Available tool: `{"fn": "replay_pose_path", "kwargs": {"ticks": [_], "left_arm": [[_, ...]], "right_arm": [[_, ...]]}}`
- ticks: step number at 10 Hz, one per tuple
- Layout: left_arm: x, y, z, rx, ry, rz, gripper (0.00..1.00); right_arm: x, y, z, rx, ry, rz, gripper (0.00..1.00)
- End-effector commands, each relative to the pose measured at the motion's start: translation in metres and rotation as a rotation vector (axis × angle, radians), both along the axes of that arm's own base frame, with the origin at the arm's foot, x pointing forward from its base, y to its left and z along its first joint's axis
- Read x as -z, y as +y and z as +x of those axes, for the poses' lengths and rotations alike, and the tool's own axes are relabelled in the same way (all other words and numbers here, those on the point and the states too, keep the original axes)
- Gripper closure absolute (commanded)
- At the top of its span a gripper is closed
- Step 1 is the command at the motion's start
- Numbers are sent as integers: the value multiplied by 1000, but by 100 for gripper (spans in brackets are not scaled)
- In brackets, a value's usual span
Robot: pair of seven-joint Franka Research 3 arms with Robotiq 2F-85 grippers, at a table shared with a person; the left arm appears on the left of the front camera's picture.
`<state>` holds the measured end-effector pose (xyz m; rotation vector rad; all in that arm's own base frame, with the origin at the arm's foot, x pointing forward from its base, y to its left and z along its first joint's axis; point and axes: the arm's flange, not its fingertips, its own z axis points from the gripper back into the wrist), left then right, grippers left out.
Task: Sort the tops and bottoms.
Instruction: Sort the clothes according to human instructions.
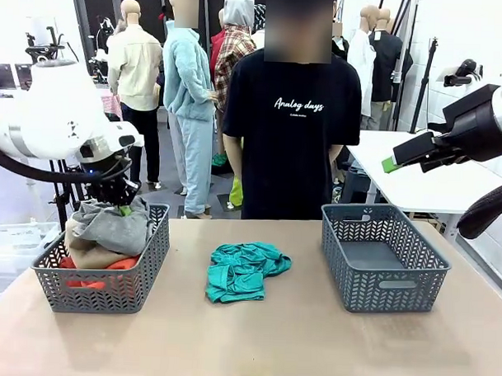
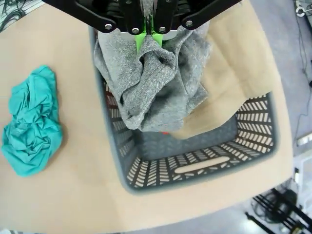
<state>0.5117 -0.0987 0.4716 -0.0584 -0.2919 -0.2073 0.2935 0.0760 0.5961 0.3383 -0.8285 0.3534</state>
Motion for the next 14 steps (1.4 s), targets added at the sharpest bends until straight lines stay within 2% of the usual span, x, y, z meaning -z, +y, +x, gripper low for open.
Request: {"fn": "replay_pose_path", "kwargs": {"ticks": [1, 4, 6, 8, 9, 10, 11, 14], "left_arm": [[27, 14, 9, -10, 42, -5, 100], [75, 14, 15, 9, 138, 46, 100], [94, 18, 18, -5, 179, 58, 100], [83, 20, 19, -18, 160, 66, 100], [69, 21, 18, -20, 118, 90, 100], [54, 21, 16, -31, 90, 111, 81], [47, 21, 12, -37, 103, 148, 62], [16, 23, 3, -15, 60, 114, 3]], "right_arm": [[3, 1, 0, 5, 6, 10, 0], [3, 1, 0, 5, 6, 10, 0], [3, 1, 0, 5, 6, 10, 0], [3, 1, 0, 5, 6, 10, 0], [3, 1, 0, 5, 6, 10, 0], [3, 1, 0, 5, 6, 10, 0], [3, 1, 0, 5, 6, 10, 0], [3, 1, 0, 5, 6, 10, 0]]}}
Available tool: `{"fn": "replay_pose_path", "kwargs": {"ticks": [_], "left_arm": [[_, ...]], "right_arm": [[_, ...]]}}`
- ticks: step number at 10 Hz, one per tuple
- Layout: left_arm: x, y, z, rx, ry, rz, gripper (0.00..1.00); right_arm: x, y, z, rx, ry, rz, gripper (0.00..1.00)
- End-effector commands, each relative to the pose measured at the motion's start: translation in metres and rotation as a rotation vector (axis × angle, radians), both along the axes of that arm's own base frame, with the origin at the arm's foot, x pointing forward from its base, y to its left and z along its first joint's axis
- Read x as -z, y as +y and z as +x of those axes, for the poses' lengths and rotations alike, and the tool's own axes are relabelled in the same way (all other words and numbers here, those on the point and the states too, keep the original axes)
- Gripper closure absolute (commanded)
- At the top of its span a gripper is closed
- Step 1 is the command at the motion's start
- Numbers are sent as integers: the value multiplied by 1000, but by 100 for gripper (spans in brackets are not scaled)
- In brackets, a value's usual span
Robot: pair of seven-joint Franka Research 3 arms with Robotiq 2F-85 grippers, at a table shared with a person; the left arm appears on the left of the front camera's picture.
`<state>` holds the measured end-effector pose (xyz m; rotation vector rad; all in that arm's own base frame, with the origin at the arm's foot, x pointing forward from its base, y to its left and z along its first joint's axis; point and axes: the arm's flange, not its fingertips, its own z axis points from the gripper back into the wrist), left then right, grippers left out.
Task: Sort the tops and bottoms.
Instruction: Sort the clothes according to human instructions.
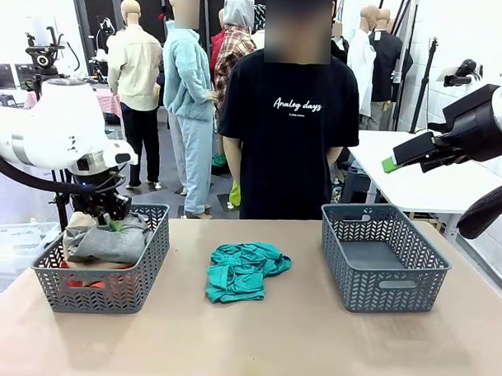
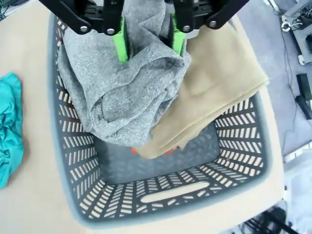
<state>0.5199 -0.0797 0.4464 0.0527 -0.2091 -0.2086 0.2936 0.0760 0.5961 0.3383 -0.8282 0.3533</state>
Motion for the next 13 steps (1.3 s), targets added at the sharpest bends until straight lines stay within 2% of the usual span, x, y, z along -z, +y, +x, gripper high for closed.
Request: {"fn": "replay_pose_path", "kwargs": {"ticks": [1, 4, 7, 8, 13], "left_arm": [[-19, 5, -7, 8, -25, -29, 0], [-32, 8, -9, 6, -36, -54, 0], [-31, 5, -7, -22, -21, -53, 0], [-32, 1, -8, -11, -50, -42, 0], [-32, 1, -8, -11, -50, -42, 0]], "right_arm": [[3, 1, 0, 5, 6, 10, 0], [3, 1, 0, 5, 6, 10, 0], [3, 1, 0, 5, 6, 10, 0], [3, 1, 0, 5, 6, 10, 0], [3, 1, 0, 5, 6, 10, 0]]}}
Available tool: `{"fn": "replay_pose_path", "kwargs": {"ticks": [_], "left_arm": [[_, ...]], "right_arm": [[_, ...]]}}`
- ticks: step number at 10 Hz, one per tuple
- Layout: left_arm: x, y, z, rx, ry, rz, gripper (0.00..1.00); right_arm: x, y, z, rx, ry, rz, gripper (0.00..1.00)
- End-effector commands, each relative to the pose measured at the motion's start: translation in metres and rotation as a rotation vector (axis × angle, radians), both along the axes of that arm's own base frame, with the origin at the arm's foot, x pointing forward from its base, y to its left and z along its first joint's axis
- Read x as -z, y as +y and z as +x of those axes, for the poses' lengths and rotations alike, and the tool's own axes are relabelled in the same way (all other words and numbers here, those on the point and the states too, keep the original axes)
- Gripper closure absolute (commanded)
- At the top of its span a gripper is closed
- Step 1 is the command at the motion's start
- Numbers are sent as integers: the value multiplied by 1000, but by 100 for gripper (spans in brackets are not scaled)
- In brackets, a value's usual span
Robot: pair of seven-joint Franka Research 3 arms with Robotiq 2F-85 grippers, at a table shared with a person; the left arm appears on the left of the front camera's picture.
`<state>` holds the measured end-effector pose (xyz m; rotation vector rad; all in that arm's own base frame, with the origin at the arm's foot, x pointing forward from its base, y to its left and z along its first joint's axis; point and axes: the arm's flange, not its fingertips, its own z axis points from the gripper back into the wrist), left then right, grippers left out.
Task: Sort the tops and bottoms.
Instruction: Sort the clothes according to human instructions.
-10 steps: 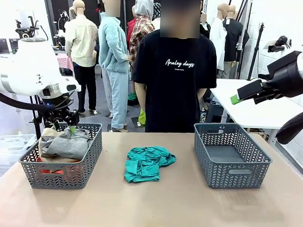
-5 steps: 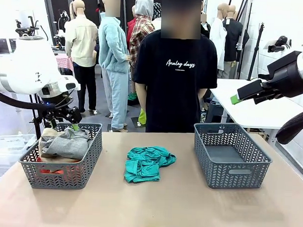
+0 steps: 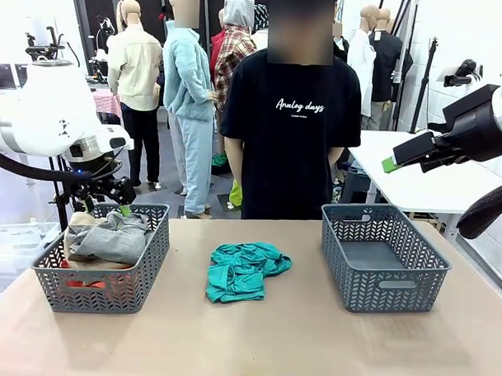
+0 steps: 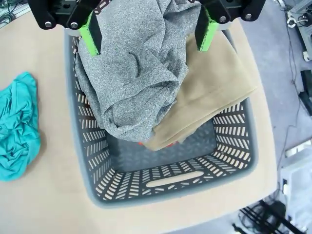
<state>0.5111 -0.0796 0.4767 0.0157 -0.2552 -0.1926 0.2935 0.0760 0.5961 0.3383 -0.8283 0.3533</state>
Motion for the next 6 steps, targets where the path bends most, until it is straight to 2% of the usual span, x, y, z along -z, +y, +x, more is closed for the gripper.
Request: {"fn": "replay_pose_path", "kwargs": {"ticks": [1, 6], "left_arm": [[-1, 1, 0, 0, -7, 1, 0], [-1, 1, 0, 0, -7, 1, 0]], "right_arm": [[3, 1, 0, 5, 6, 10, 0], [3, 1, 0, 5, 6, 10, 0]]}}
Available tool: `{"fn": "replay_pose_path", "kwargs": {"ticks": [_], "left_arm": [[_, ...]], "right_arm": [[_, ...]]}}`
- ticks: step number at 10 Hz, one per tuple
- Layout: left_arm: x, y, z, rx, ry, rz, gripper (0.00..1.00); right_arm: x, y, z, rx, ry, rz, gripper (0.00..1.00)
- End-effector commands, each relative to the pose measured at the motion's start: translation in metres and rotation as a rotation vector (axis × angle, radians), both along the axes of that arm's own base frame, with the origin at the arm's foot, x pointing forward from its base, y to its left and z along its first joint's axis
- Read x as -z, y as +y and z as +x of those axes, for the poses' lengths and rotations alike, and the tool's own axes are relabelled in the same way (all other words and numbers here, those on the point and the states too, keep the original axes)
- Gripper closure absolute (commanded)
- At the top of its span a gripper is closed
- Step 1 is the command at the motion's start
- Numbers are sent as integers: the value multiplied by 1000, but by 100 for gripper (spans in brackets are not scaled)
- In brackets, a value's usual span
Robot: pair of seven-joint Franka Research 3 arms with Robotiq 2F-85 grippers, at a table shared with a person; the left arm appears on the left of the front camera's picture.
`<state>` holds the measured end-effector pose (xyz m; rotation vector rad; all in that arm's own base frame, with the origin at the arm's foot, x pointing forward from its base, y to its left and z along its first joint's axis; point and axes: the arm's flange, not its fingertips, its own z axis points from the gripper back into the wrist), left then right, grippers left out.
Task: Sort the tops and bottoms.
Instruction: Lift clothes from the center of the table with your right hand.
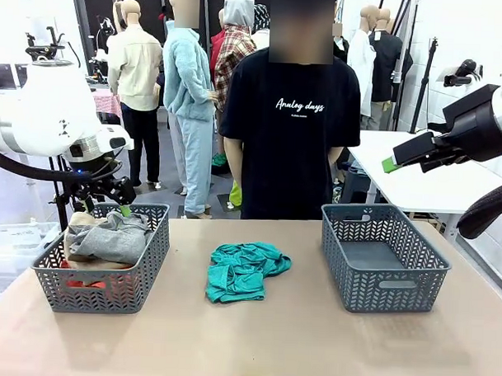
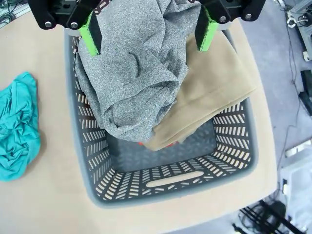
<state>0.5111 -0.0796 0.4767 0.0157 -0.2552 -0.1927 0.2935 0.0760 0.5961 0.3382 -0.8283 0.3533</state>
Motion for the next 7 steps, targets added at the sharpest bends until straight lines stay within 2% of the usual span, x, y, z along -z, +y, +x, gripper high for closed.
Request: {"fn": "replay_pose_path", "kwargs": {"ticks": [1, 7], "left_arm": [[-1, 1, 0, 0, -7, 1, 0], [0, 0, 0, 0, 0, 0, 0]], "right_arm": [[3, 1, 0, 5, 6, 10, 0], [3, 1, 0, 5, 6, 10, 0]]}}
